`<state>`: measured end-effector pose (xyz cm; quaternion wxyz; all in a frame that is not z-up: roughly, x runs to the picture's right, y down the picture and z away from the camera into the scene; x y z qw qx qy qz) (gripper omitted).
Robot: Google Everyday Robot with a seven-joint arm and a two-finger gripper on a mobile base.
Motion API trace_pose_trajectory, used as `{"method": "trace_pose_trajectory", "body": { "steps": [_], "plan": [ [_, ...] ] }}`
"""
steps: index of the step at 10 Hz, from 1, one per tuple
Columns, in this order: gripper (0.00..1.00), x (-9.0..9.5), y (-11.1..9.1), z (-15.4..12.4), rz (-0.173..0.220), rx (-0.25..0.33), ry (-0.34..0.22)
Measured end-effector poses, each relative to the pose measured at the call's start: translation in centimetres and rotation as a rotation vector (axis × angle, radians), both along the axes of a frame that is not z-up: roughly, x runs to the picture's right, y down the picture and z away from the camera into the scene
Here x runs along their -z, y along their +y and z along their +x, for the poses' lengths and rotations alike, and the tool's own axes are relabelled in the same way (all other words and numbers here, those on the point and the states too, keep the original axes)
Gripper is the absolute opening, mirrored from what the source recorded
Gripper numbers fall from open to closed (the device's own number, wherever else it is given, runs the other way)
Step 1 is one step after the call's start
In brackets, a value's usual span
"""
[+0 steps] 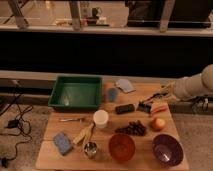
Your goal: Wipe red bowl with brush
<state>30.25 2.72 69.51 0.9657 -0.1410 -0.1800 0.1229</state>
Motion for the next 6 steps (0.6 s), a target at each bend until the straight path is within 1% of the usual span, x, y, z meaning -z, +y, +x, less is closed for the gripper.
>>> {"method": "trace_pose_trajectory", "body": {
  "steps": [2,3,6],
  "plan": [
    [0.10,1.0,1.4,0.5,-0.006,-0.002,0.001],
    [0.10,2.3,2.7,0.3,-0.006,0.003,-0.011],
    [0.10,4.6,4.0,-0.4,-0.002,0.018,-0.044]
  ]
}}
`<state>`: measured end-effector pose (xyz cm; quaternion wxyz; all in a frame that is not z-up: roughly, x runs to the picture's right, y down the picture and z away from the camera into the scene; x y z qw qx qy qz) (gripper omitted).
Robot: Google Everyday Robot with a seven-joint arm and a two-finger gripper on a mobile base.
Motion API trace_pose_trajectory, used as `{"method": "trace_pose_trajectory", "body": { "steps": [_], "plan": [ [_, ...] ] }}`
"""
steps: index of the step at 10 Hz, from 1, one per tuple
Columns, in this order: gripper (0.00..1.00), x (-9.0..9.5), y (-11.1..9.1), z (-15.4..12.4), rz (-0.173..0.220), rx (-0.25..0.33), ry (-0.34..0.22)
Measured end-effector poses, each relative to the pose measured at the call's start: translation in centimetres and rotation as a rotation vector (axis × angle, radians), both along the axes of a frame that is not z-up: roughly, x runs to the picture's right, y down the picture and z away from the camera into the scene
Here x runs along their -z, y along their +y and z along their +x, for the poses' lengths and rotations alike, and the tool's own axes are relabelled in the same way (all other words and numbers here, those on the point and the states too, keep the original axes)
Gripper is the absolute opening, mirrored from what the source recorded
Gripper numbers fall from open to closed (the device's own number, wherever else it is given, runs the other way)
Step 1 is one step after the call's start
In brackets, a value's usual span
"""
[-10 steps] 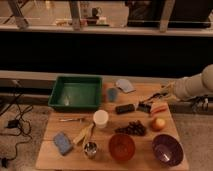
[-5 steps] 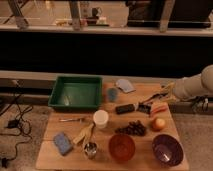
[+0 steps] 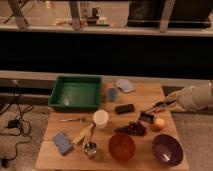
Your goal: Wipe red bowl with brush
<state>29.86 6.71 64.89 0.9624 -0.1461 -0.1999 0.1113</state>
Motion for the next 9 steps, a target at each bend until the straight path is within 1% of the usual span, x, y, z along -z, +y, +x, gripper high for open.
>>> {"method": "trace_pose_trajectory", "body": {
  "steps": [3,9],
  "plan": [
    [0.10,3.1,2.6,-0.9,-0.024,0.010,-0.053],
    [0.10,3.3,2.7,-1.1,-0.026,0.015,-0.059]
  ]
}}
